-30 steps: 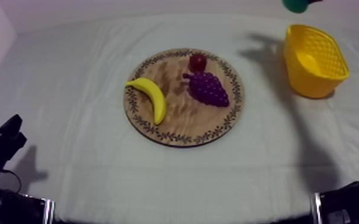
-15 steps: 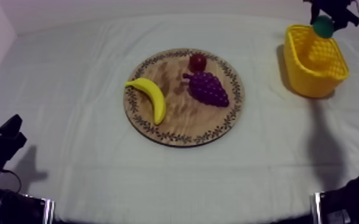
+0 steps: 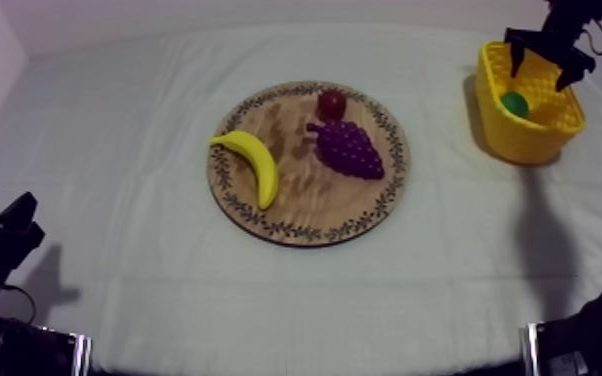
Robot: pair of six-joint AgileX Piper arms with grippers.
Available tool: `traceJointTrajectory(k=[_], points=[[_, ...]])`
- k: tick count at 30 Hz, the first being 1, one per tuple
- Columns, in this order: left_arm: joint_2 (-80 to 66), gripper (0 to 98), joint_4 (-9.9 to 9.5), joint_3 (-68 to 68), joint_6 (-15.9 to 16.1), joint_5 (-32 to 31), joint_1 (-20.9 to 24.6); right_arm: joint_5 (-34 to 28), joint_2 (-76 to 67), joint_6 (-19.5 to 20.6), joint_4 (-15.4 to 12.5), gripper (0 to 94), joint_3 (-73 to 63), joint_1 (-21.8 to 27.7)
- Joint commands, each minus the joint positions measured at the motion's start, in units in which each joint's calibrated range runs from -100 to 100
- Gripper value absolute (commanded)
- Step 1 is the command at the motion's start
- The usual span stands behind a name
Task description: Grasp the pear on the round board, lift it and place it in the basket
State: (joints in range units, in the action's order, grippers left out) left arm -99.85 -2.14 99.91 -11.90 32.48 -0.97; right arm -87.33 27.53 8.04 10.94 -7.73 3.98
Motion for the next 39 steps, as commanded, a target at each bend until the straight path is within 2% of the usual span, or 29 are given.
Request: traceJointTrajectory(k=[1, 11, 21, 26, 34, 36, 39], points=[[0.0, 0.1, 0.01, 0.0, 0.0, 0.0, 0.0, 0.6, -2.3, 0.2, 0.2, 69.9, 1.3, -0.4], [0.0, 0.1, 0.01, 0.0, 0.0, 0.0, 0.0, 8.6, -23.5, 2.3, 0.4, 58.2, 12.7, -3.2], [0.0, 0.1, 0.01, 0.0, 0.0, 0.0, 0.0, 23.5, -49.3, 5.8, 2.2, 41.8, 33.2, -7.9], [0.0, 0.1, 0.01, 0.0, 0.0, 0.0, 0.0, 31.6, -61.6, 6.2, 2.2, 34.0, 47.2, -9.8], [0.0, 0.1, 0.01, 0.0, 0.0, 0.0, 0.0, 44.3, -80.2, 2.9, -1.2, 13.3, 69.0, -9.6], [0.0, 0.1, 0.01, 0.0, 0.0, 0.0, 0.0, 47.1, -84.7, 2.0, -2.7, 7.2, 74.4, -9.0], [0.0, 0.1, 0.01, 0.0, 0.0, 0.0, 0.0, 50.2, -92.0, -0.9, -6.0, 2.7, 82.3, -7.8]])
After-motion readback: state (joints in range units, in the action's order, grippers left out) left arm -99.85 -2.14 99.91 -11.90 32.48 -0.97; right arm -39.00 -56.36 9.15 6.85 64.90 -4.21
